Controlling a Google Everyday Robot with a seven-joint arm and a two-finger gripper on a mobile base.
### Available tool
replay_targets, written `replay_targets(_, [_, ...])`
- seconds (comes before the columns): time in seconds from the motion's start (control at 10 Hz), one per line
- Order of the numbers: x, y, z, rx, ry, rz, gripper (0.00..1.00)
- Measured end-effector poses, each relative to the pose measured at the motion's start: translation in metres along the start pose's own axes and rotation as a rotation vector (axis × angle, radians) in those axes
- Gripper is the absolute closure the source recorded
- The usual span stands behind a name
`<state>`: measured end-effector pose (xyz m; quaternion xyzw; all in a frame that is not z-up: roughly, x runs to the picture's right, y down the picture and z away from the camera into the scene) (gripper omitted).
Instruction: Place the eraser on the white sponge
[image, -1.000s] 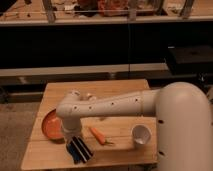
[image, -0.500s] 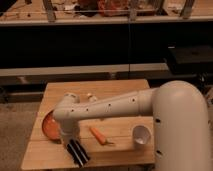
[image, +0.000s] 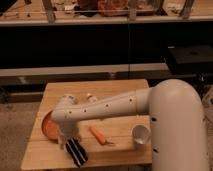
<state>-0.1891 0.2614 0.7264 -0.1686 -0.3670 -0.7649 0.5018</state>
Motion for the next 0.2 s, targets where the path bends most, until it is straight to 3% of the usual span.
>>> replay_targets(0.2, [0.0011, 0.0001, -0.0067, -0.007, 0.037, -0.011, 0.2])
